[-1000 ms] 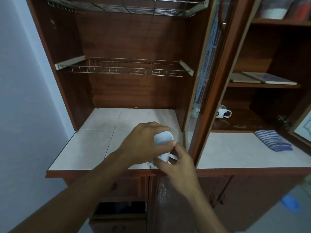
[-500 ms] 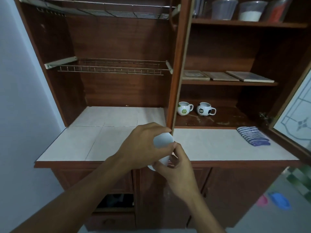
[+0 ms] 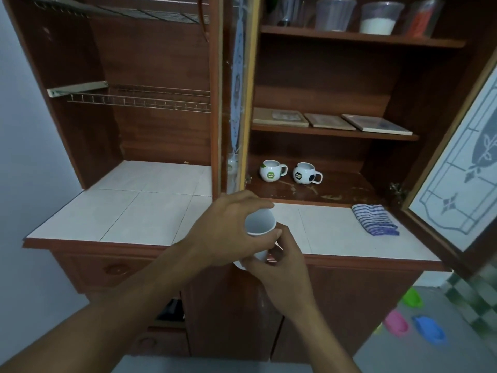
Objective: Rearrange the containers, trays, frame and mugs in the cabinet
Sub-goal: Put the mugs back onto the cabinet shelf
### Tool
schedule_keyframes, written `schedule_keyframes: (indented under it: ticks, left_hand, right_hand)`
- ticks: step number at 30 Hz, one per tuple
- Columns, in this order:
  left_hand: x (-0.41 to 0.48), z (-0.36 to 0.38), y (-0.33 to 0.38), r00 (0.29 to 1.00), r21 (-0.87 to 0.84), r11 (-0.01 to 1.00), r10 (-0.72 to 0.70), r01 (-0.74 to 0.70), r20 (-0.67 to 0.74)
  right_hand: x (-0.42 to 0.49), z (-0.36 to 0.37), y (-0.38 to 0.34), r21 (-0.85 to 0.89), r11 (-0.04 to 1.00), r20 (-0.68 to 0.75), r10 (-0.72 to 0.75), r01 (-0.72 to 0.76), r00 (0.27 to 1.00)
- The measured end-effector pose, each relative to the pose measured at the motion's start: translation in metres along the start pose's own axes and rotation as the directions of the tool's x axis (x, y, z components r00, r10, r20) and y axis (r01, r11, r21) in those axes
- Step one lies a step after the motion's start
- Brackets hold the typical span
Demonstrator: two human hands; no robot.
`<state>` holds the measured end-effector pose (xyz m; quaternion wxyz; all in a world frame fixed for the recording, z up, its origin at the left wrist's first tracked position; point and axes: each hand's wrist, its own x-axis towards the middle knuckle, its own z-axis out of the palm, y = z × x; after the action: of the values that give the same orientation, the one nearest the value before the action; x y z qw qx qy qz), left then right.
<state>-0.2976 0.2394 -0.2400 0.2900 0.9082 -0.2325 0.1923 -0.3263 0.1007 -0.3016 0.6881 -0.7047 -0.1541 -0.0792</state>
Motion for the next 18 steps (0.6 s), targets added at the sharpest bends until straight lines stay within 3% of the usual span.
schedule_keyframes:
  ticks: [8, 18]
  left_hand:
    - [0.030, 0.031, 0.012, 0.996, -0.020, 0.998, 0.054, -0.053, 0.064]
    - [0.074, 0.076, 0.037, 0.996, -0.056, 0.995, 0.082, -0.080, 0.039]
  right_hand:
    - [0.008, -0.032, 0.013, -0.005, 0.999, -0.105, 0.035, -0.036, 0.994]
    - [0.031, -0.097, 0.024, -0.002, 0.999, -0.100, 0.045, -0.046, 0.994]
